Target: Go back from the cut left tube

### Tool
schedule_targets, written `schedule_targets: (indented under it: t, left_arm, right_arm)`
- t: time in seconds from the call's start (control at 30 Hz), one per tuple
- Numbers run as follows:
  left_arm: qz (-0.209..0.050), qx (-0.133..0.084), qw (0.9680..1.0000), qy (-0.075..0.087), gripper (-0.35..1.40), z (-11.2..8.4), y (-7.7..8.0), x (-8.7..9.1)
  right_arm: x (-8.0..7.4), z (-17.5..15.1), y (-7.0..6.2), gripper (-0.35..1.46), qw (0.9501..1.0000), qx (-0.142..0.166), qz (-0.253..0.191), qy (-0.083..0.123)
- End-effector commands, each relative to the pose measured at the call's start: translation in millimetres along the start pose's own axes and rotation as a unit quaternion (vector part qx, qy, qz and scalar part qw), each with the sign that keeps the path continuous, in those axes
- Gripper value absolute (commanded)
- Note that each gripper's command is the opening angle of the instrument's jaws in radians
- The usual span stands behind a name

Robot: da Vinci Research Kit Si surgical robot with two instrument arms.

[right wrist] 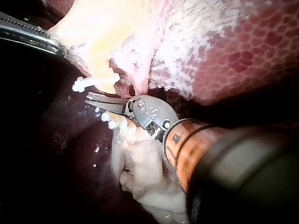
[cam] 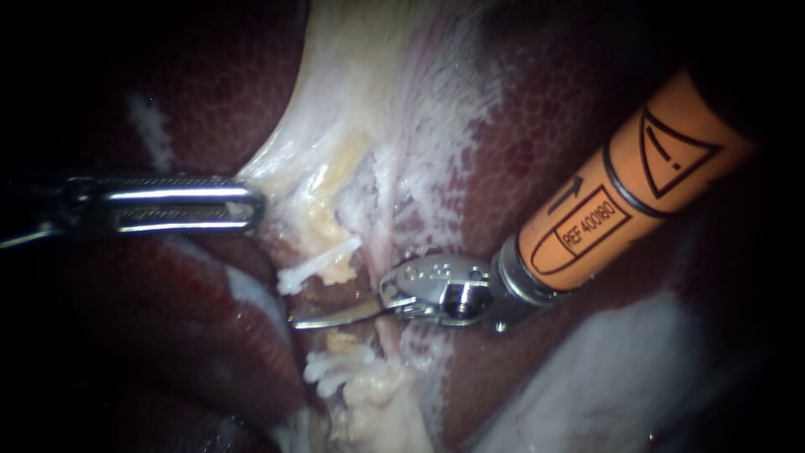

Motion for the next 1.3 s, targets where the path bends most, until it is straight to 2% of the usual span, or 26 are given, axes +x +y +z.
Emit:
schedule_targets:
  t: [0.03, 0.33, 0.37, 0.4, 0.47, 0.6, 0.73, 0.97, 1.23, 1.3]
  left_arm:
    - [0.0, 0.0, 1.0, 0.0, -0.35, 0.0, 0.0, 0.0]
    - [0.0, 0.0, 1.0, 0.0, -0.35, 0.0, 0.0, 0.0]
    - [0.0, 0.0, 1.0, 0.0, -0.35, 0.0, 0.0, 0.0]
    - [0.0, 0.0, 1.0, 0.0, -0.35, 0.0, 0.0, 0.0]
    - [0.0, 0.0, 1.0, 0.001, -0.35, 0.0, 0.0, 0.0]
    - [0.0, 0.0, 1.0, 0.001, -0.35, 0.0, 0.0, 0.0]
    - [0.0, 0.0, 1.0, 0.001, -0.35, 0.0, 0.0, 0.0]
    - [0.0, 0.0, 1.0, 0.001, -0.35, 0.0, 0.0, 0.1]
    - [0.0, 0.0, 1.0, 0.001, -0.35, -0.1, 0.0, 0.1]
    - [0.0, 0.0, 1.0, 0.001, -0.35, -0.1, 0.0, 0.1]
  right_arm:
    - [0.1, -0.1, 0.0, -0.35, 1.0, -0.001, 0.0, 0.0]
    - [0.3, -0.3, -0.1, -0.35, 1.0, 0.0, 0.001, 0.0]
    - [0.4, -0.4, -0.1, -0.3, 1.0, 0.0, 0.001, 0.0]
    - [0.4, -0.5, -0.2, -0.11, 1.0, 0.0, 0.004, 0.0]
    - [0.3, -0.6, -0.2, 0.12, 1.0, 0.0, 0.001, 0.0]
    - [0.3, -0.6, -0.2, 0.39, 1.0, 0.001, -0.005, 0.0]
    - [0.3, -0.6, -0.2, 0.52, 1.0, 0.001, -0.008, 0.0]
    - [0.3, -0.7, -0.2, 0.57, 1.0, 0.001, -0.008, 0.0]
    - [0.3, -2.0, -0.6, 0.36, 0.9999, 0.003, -0.01, 0.0]
    - [0.4, -2.7, -0.8, 0.37, 0.9999, -0.001, -0.013, 0.001]
